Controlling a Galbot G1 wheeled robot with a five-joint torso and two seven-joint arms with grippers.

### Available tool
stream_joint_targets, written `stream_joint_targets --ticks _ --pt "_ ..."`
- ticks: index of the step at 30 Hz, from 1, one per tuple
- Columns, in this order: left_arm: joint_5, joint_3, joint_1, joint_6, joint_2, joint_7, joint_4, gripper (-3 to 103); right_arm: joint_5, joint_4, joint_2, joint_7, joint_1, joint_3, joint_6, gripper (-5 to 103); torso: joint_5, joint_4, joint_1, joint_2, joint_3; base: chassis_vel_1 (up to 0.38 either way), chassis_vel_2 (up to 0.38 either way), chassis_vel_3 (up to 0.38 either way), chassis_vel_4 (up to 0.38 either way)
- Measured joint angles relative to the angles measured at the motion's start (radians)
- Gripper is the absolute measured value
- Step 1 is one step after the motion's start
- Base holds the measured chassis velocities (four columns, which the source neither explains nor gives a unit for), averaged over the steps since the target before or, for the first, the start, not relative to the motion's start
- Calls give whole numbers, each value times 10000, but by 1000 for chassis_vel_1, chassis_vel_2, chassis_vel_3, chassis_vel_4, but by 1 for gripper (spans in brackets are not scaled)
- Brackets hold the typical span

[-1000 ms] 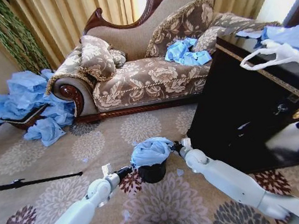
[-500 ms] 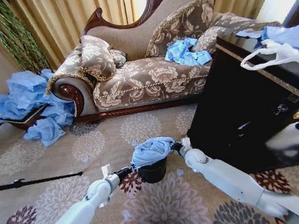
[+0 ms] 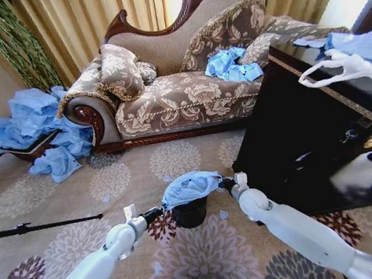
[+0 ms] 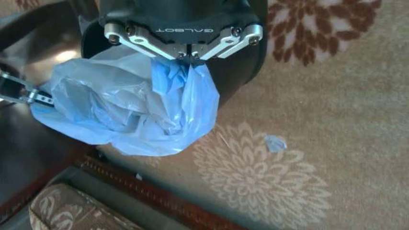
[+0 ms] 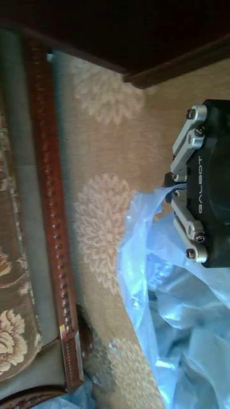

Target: Place a garbage bag over the trash bin.

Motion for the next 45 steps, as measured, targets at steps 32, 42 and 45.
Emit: stream_joint_targets --ticks 32,42,45 --pt "2531 403 -385 -1584 -1249 878 2522 0 -986 -1751 1298 -464 -1332 803 552 0 1 1 1 0 1 0 0 0 0" --pt "2467 16 -533 -1693 -1521 854 2593 0 -1494 -1884 1613 -722 -1142 1203 692 0 0 -2 1 0 2 0 0 0 0" --pt "2448 -111 -532 -1715 -1519 849 2513 0 -1760 -1823 1679 -825 -1111 1248 747 0 0 -1 1 0 2 0 0 0 0"
